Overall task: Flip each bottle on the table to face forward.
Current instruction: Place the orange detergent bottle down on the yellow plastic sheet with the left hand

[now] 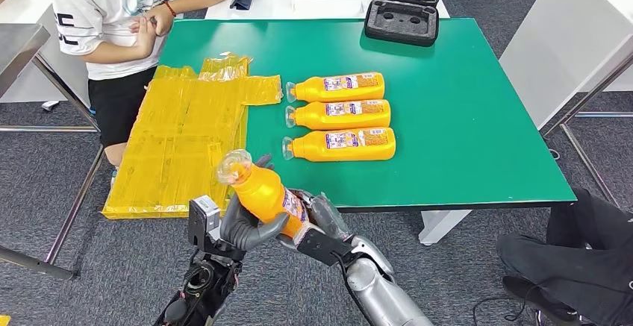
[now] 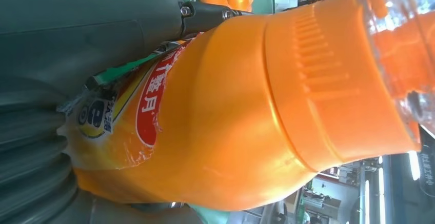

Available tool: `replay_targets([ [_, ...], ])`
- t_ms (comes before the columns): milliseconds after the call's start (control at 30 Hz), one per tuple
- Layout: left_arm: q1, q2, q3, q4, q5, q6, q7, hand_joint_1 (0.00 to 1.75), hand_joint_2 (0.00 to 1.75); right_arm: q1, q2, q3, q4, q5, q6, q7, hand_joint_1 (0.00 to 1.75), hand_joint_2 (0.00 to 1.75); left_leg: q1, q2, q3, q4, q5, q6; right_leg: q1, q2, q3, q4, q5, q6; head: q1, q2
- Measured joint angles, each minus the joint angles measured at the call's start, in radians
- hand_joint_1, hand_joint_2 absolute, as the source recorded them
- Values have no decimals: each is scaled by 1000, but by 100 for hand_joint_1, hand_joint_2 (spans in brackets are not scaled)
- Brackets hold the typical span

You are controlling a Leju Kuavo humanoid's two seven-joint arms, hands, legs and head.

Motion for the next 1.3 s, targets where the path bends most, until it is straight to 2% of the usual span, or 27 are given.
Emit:
replay_targets([
  [33,0,0,0,1,0,1,1,168,175,1,0,0,0,1,0,1,175,175,0,0,0,0,0,0,0,0,0,0,0,0,0,0],
  [67,0,0,-1,2,-1,3,1,175,175,2,0,0,0,2,0,3,175,175,0,0,0,0,0,0,0,0,0,0,0,0,0,0],
  [733,-1,-3,-2,7,1,5,-12,175,175,4,3,0,0,9,13,5,175,175,0,0,0,0,0,0,0,0,0,0,0,0,0,0],
  [767,-1,-3,-2,7,1,5,-13,175,175,4,3,0,0,9,13,5,170,175,0,0,0,0,0,0,0,0,0,0,0,0,0,0],
  [800,-1,-3,-2,7,1,5,-13,175,175,4,3,0,0,9,13,5,138,175,0,0,0,0,0,0,0,0,0,0,0,0,0,0],
  [900,-2,-3,-2,8,1,5,-14,175,175,4,4,0,0,9,12,5,12,175,0,0,0,0,0,0,0,0,0,0,0,0,0,0],
  [933,-2,-3,-2,9,1,5,-14,175,175,5,4,0,0,8,10,5,0,175,0,0,0,0,0,0,0,0,0,0,0,0,0,0],
  [1067,-3,-5,-2,9,1,10,-19,175,175,6,4,-1,0,-2,-12,0,0,0,0,0,0,0,0,0,0,0,0,0,0,0,0,0],
  [1300,-4,-8,-2,9,-6,71,-28,175,175,17,4,-5,-28,-48,-54,-7,0,0,0,0,0,0,0,0,0,0,0,0,0,0,0,0],
])
